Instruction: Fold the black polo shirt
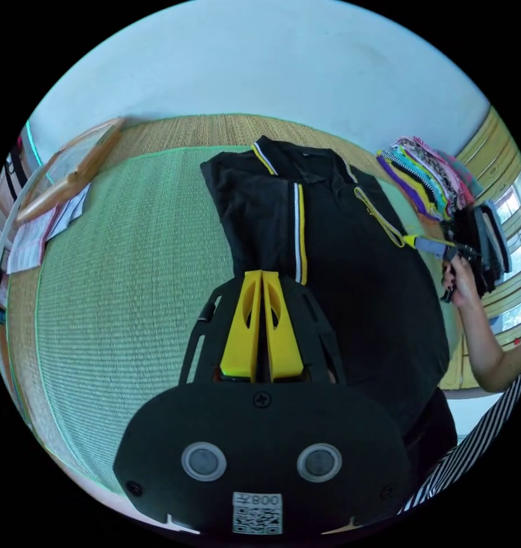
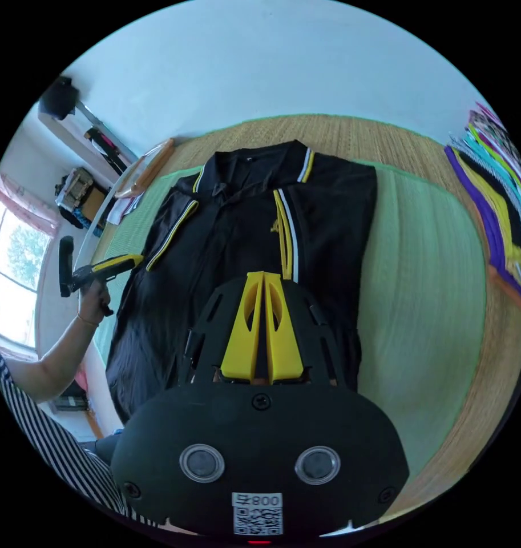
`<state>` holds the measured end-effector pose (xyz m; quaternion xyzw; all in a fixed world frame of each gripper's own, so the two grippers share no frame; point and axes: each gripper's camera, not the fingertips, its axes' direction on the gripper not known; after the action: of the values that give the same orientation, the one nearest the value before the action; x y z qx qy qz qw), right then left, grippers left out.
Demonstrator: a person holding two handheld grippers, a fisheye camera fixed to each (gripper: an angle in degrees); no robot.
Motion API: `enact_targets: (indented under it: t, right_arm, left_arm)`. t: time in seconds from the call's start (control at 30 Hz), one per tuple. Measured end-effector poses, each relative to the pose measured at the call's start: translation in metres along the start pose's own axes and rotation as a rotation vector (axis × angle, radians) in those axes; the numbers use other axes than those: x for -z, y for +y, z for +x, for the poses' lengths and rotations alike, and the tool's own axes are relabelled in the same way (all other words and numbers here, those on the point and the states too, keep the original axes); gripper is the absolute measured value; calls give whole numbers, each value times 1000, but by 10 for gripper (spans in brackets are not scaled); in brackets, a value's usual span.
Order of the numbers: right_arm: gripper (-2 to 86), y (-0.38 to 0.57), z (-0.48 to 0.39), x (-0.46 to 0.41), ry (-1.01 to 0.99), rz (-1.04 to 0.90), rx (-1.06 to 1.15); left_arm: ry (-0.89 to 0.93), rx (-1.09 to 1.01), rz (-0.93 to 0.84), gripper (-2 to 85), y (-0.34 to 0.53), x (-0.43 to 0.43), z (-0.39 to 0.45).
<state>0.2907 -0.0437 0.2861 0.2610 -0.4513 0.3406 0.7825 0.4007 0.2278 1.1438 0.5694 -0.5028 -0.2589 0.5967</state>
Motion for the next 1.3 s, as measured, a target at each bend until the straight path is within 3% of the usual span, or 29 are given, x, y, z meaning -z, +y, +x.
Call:
enact_targets:
  t: [0.13,0.23,0.53,0.9,1.3]
  right_arm:
    - [1,70,20,30,27,-51,-84]
    - [1,109,41,29,76,-135,-163]
    - [1,188,69,95,-19,-100,-269]
    - [14,376,126,168,-118,-51,-514]
    - [67,503,176,200,-154,-11,-677]
  left_arm:
    - [55,-4,-46,0,25,7,-2]
    - [72,-9,-190,0,46,-9,-8]
    - [229,79,-120,8,109,45,-47]
    - [545,459,-188,79,282,64,-122]
    - [602,513,-166,83,311,64,-150]
